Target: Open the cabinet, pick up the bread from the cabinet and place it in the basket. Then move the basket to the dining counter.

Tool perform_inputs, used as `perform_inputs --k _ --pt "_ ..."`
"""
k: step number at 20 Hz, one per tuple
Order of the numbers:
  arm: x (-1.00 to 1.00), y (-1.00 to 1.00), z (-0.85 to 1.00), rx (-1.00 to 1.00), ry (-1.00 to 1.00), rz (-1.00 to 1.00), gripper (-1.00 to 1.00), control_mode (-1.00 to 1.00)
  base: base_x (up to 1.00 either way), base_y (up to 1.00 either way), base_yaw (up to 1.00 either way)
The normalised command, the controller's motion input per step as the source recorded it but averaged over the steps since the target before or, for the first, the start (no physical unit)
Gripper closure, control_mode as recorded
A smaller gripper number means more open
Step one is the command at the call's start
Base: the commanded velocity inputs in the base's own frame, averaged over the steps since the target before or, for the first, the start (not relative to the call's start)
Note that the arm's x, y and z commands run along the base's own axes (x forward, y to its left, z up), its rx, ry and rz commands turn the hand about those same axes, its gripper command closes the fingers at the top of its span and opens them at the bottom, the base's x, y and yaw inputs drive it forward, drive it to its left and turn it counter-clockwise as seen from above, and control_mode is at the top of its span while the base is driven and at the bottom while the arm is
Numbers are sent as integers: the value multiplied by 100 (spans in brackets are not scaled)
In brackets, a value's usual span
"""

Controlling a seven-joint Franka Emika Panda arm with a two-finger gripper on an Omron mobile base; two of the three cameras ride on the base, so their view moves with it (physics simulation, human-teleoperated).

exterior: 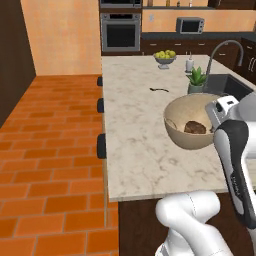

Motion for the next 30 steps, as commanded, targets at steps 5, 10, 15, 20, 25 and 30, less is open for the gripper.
perform_inputs --k 5,10,15,20,25,30 --pt "100 0 -7 0 6 4 100 -100 0 0 0" --pt "100 0 -58 0 10 6 100 -100 0 0 0" --pt "100 -10 -60 3 3 7 100 -100 0 0 0" --pt "93 1 -58 4 0 2 100 -100 0 0 0" --pt "55 0 -34 0 0 0 100 -100 0 0 0" --pt "7 0 -44 0 0 3 100 -100 0 0 0"
